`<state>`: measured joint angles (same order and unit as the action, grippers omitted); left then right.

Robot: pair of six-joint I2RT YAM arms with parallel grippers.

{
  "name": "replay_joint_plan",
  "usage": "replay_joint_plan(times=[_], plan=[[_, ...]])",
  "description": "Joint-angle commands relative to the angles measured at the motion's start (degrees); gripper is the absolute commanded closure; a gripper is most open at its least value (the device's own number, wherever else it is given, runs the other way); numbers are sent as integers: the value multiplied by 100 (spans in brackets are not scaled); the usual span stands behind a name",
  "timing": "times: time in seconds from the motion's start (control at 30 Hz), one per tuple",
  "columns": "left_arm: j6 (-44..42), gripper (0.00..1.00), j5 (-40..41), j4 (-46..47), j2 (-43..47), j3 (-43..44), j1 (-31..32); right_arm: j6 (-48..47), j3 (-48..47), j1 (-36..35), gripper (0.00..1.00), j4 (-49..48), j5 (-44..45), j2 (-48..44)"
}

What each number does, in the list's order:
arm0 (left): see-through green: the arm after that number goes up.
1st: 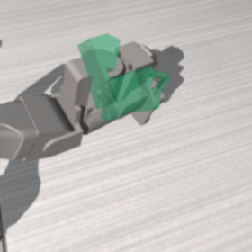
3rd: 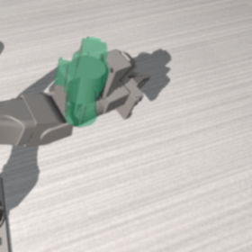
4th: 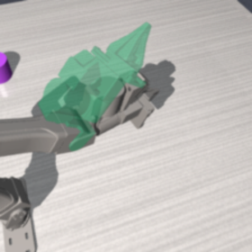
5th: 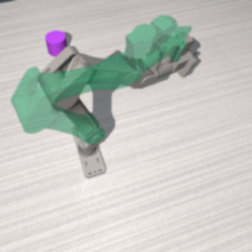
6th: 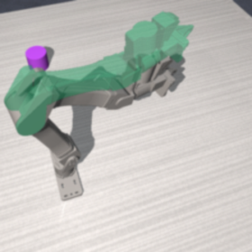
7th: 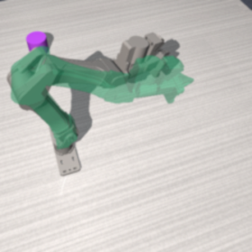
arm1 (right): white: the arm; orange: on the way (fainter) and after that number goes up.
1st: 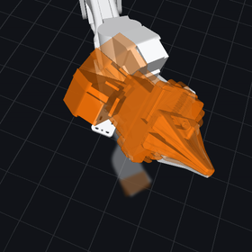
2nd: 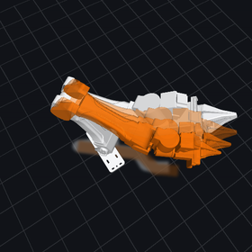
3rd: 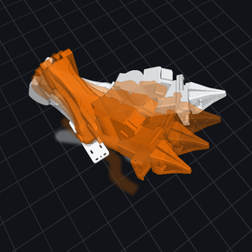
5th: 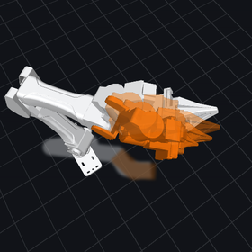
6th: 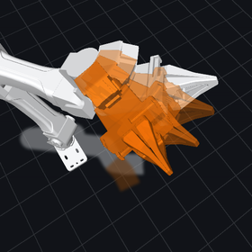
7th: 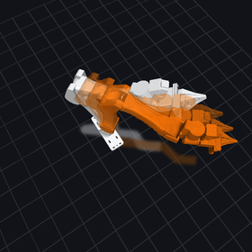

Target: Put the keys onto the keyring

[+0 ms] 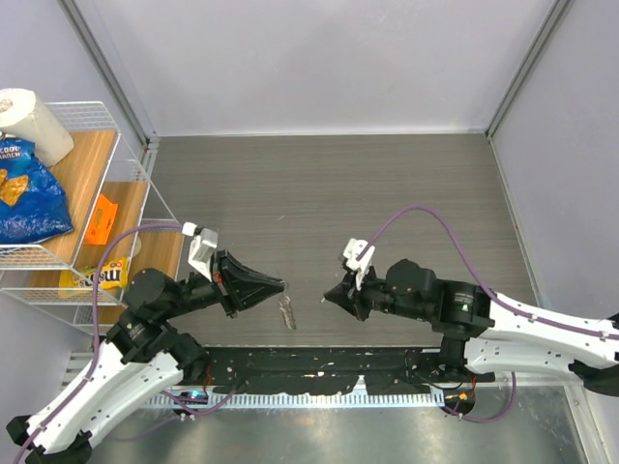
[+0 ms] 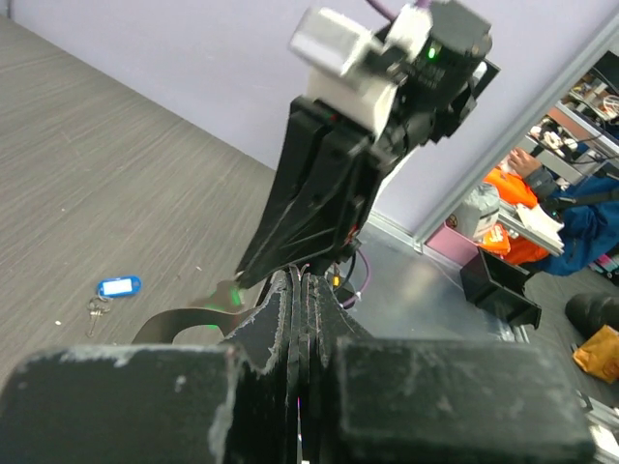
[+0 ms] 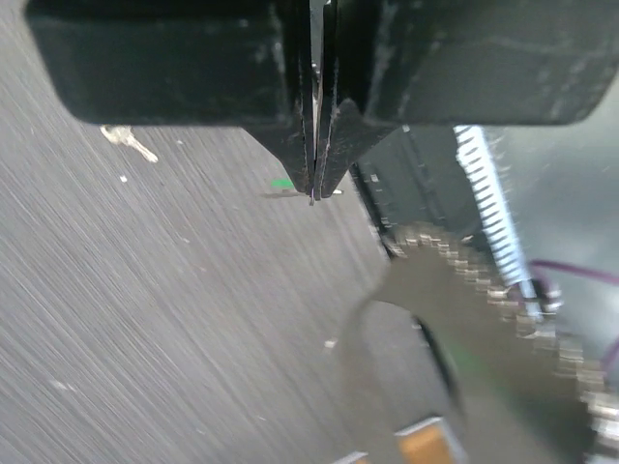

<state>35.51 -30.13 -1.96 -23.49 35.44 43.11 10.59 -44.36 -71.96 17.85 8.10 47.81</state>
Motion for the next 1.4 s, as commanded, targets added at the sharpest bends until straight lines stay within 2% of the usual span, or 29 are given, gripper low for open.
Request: replay_joint_plan(times=[0.0, 0.3, 0.53, 0.77, 1.03, 1.37], plan=[[-18, 100, -458, 459, -77, 323, 4, -698, -739, -28, 95, 421, -1441, -202], [-53, 100, -1012, 687, -262, 411, 4, -1024, -1558, -28, 95, 659, -2592, -88], [-53, 100, -1258, 934, -332, 402, 4, -1015, -2112, -37, 95, 527, -3112, 237], [-35, 100, -1390, 1171, -402, 341, 4, -761, -2481, -11, 95, 264, -2972, 615], [-88, 100, -1443, 1294, -394, 297, 4, -356, -2569, 191, 95, -220, -3446, 861], [-149, 100, -1496, 1321, -341, 253, 4, 31, -2745, 367, 95, -484, -3464, 1169]])
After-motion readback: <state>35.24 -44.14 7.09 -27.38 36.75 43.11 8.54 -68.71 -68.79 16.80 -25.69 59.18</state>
